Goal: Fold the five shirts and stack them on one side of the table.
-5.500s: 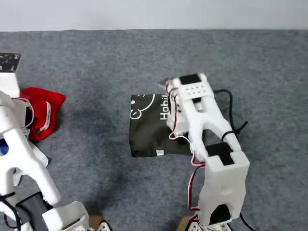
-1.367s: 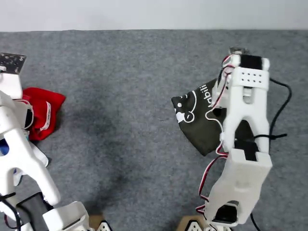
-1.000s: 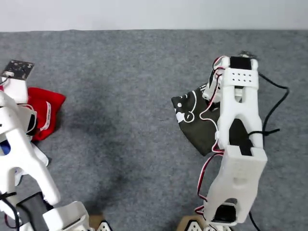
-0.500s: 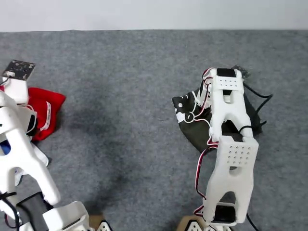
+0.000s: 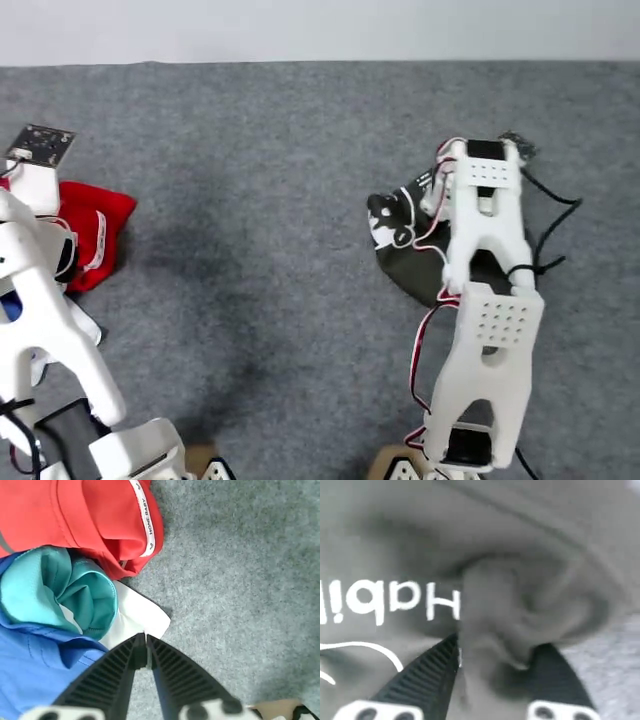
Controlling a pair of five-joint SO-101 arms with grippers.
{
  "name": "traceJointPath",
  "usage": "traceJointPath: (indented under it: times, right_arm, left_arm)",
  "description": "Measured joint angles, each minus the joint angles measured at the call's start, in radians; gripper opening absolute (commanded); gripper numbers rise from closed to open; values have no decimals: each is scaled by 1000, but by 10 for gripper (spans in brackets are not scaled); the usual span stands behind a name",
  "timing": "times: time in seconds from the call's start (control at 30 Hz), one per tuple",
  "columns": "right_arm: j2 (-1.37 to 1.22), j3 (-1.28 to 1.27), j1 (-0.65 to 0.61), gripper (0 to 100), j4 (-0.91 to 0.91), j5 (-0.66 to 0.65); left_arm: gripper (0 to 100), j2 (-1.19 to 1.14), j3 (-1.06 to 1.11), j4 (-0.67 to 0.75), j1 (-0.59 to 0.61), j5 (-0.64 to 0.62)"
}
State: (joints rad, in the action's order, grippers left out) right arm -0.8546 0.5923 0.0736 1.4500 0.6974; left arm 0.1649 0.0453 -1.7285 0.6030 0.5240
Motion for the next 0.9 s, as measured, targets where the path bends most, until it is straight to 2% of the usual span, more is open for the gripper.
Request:
traceJointPath:
  times: [0.07, 0.2, 0.43, 0.7, 0.9]
  right_arm:
    - [5, 23, 21, 10, 35, -23]
    - [18, 69, 52, 10, 112, -167]
    - [69, 118, 120, 9, 235, -526]
    - [150, 118, 321, 9, 264, -945]
    - [153, 118, 462, 9, 218, -1158]
  left_arm:
    - [5, 0, 0, 0, 0, 0]
    - [5, 0, 0, 0, 0, 0]
    - [5, 0, 0, 0, 0, 0]
    - [5, 0, 0, 0, 0, 0]
    - [5, 0, 0, 0, 0, 0]
